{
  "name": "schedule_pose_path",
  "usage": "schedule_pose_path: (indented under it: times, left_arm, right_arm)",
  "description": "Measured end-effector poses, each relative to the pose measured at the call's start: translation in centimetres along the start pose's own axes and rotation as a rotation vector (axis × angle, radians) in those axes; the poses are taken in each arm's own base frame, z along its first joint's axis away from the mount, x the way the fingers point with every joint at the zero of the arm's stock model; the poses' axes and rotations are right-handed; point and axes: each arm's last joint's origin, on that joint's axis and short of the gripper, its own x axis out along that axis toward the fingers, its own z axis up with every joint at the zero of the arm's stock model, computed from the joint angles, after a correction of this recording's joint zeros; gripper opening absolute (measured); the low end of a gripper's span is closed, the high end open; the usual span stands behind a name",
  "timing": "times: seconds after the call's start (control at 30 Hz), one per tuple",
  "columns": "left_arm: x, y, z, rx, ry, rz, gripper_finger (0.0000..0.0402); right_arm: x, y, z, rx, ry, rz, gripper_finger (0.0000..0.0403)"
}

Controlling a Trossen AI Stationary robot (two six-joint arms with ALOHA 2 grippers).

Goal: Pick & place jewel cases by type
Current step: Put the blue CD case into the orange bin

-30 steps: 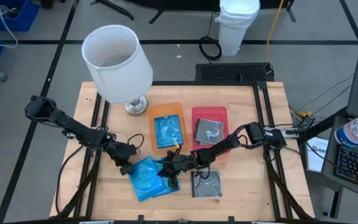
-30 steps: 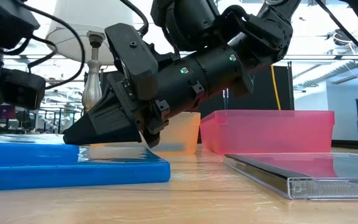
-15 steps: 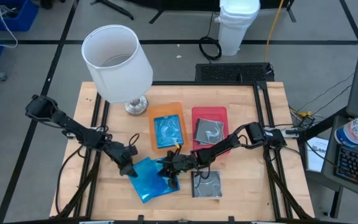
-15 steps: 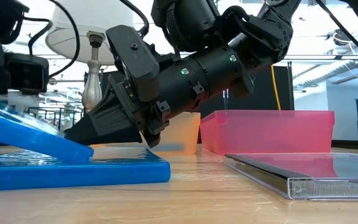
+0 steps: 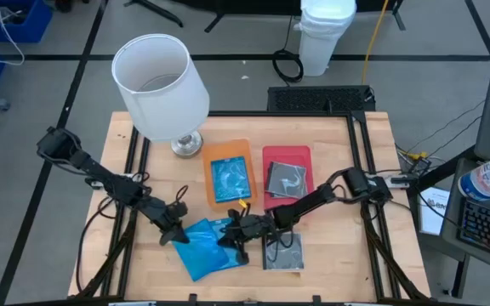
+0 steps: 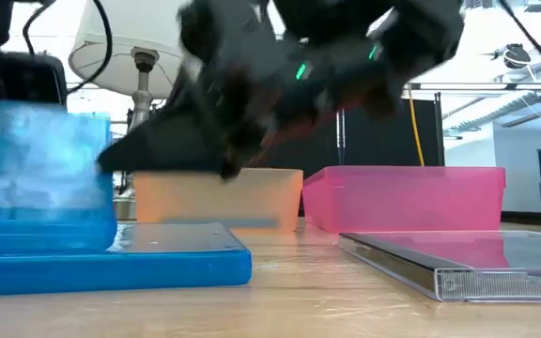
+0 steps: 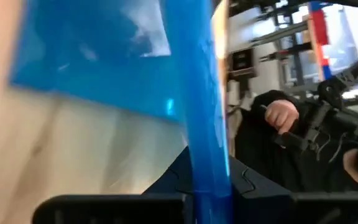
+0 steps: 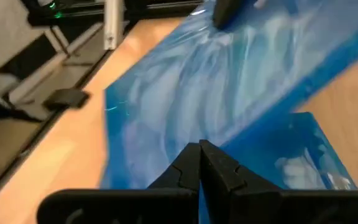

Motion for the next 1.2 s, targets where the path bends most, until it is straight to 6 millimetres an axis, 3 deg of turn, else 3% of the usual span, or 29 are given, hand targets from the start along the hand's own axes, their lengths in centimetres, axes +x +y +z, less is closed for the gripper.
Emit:
schedule_pose_path:
  times: [0.07, 0.17, 0.3, 0.4, 0.47, 0.6, 0.77, 0.87, 1.2]
  left_arm:
    - [0.0, -0.5, -0.1, 0.049, -0.004, -0.032, 0.0017]
    - [-0.1, -1.2, -0.2, 0.106, -0.016, -0.087, 0.0015]
    - [-0.3, -2.1, -0.1, 0.185, -0.037, -0.085, 0.0020]
    - [-0.2, -3.4, 0.6, 0.299, -0.047, -0.022, 0.0016]
    - [-0.2, -4.3, 0.9, 0.387, -0.039, 0.060, 0.0015]
    - [-0.5, -7.1, 1.8, 0.540, -0.046, 0.190, 0.0015]
    - [-1.3, -10.2, 2.9, 0.630, -0.068, 0.314, 0.0016]
    - [-1.7, -11.5, 3.5, 0.646, -0.103, 0.348, 0.0015]
    - [-2.0, -11.5, 4.1, 0.674, -0.130, 0.423, 0.0015]
  right_arm:
    - [-1.6, 1.0, 1.8, -0.041, -0.005, -0.014, 0.0015]
    - [-3.7, 2.1, 2.8, -0.109, 0.030, -0.083, 0.0043]
    - [-9.1, 4.3, 8.3, -0.105, -0.123, -0.127, 0.0096]
    - [-11.1, 5.5, 9.3, -0.076, -0.145, -0.078, 0.0137]
    - [-11.4, 5.8, 8.8, -0.060, -0.111, -0.073, 0.0162]
    - [-13.4, 6.7, 10.9, 0.039, -0.214, -0.012, 0.0198]
    - [-12.8, 5.9, 9.9, 0.179, -0.118, 0.036, 0.0220]
    - [-13.2, 5.1, 10.8, 0.231, -0.152, 0.058, 0.0224]
    - [-13.1, 4.4, 11.1, 0.214, -0.195, 0.000, 0.0226]
